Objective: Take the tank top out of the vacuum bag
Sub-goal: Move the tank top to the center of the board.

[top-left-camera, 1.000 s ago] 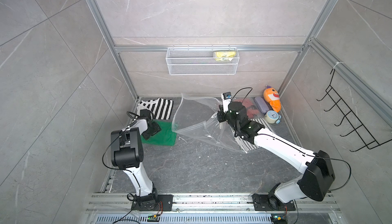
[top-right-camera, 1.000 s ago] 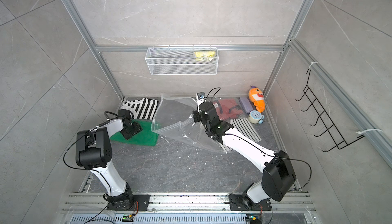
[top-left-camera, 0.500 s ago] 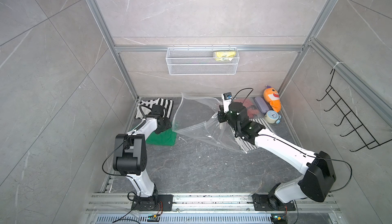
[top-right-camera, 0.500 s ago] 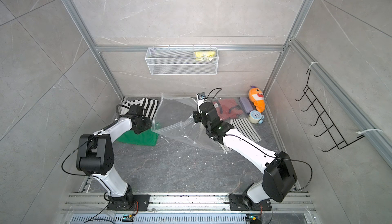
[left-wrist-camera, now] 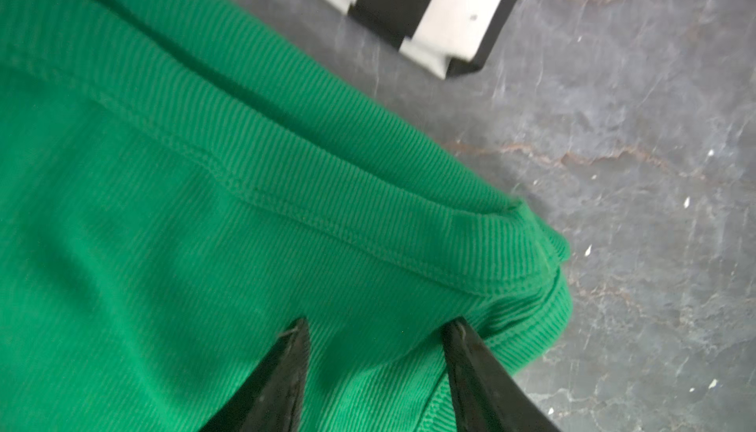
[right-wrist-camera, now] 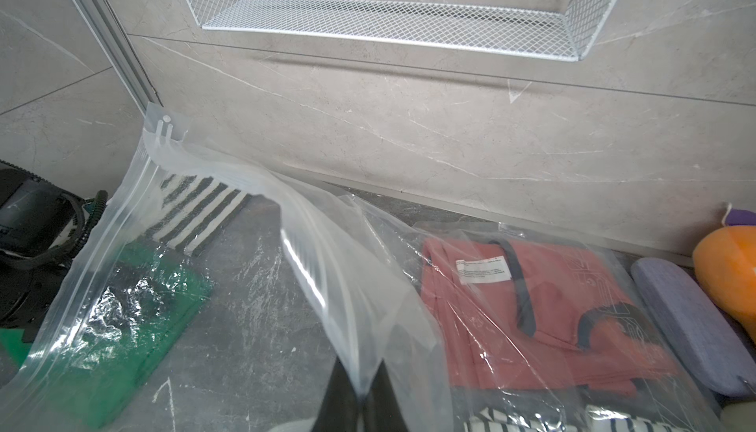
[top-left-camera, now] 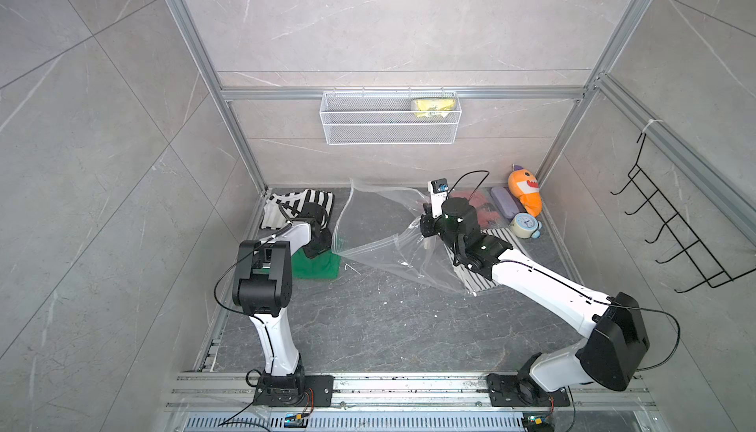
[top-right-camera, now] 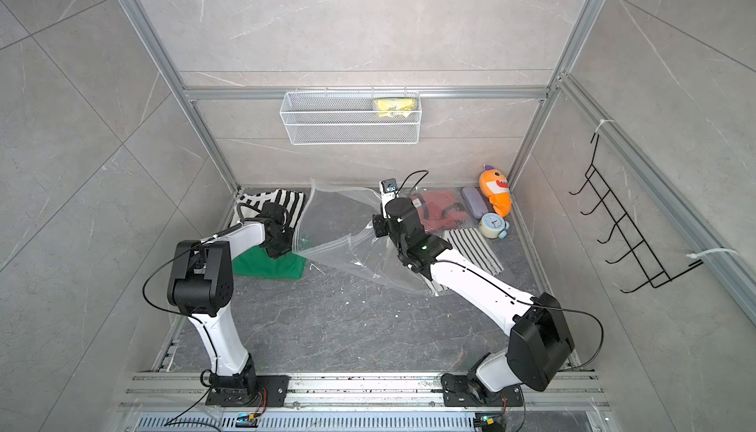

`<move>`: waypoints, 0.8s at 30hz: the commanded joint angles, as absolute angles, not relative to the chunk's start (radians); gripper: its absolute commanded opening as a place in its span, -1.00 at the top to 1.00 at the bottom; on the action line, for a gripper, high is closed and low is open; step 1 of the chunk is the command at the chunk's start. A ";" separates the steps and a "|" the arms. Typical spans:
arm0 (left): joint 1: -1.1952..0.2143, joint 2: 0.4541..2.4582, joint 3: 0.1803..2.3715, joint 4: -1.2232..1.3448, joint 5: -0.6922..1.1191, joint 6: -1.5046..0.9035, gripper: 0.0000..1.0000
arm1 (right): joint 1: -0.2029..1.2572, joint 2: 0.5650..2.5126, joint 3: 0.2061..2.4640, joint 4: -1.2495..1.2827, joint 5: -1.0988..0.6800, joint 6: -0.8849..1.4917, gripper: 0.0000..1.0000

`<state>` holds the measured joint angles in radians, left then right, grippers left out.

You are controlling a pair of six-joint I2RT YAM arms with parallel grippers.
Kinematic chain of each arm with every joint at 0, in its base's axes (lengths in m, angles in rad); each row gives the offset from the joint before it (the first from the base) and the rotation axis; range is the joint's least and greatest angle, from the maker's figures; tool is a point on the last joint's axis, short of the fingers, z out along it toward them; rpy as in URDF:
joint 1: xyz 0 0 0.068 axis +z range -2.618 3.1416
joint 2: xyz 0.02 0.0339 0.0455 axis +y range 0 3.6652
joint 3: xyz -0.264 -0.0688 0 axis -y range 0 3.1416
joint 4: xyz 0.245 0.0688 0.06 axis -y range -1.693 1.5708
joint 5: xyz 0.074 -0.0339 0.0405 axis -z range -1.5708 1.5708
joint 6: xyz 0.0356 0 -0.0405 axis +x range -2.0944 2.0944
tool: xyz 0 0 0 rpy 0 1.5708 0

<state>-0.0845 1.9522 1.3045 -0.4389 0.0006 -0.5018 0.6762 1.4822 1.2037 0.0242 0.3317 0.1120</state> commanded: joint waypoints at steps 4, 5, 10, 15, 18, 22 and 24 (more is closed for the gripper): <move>-0.064 2.009 1.348 -0.427 -0.025 -0.502 -0.13 | 0.672 1.451 1.195 0.063 0.331 0.110 1.00; -0.063 2.013 1.354 -0.432 -0.028 -0.498 -0.13 | 0.673 1.453 1.196 0.063 0.331 0.111 1.00; -0.059 2.008 1.355 -0.435 -0.067 -0.472 -0.13 | 0.672 1.459 1.198 0.063 0.324 0.114 1.00; -0.055 1.997 1.336 -0.433 -0.063 -0.459 -0.14 | 0.672 1.463 1.201 0.060 0.319 0.118 1.00; -0.056 1.953 1.310 -0.433 -0.078 -0.457 -0.18 | 0.673 1.469 1.201 0.057 0.309 0.123 1.00; -0.056 1.813 1.259 -0.440 -0.096 -0.461 -0.32 | 0.674 1.475 1.201 0.053 0.298 0.126 1.00; -0.057 1.715 1.227 -0.438 -0.117 -0.471 -0.38 | 0.673 1.481 1.207 0.048 0.289 0.126 1.00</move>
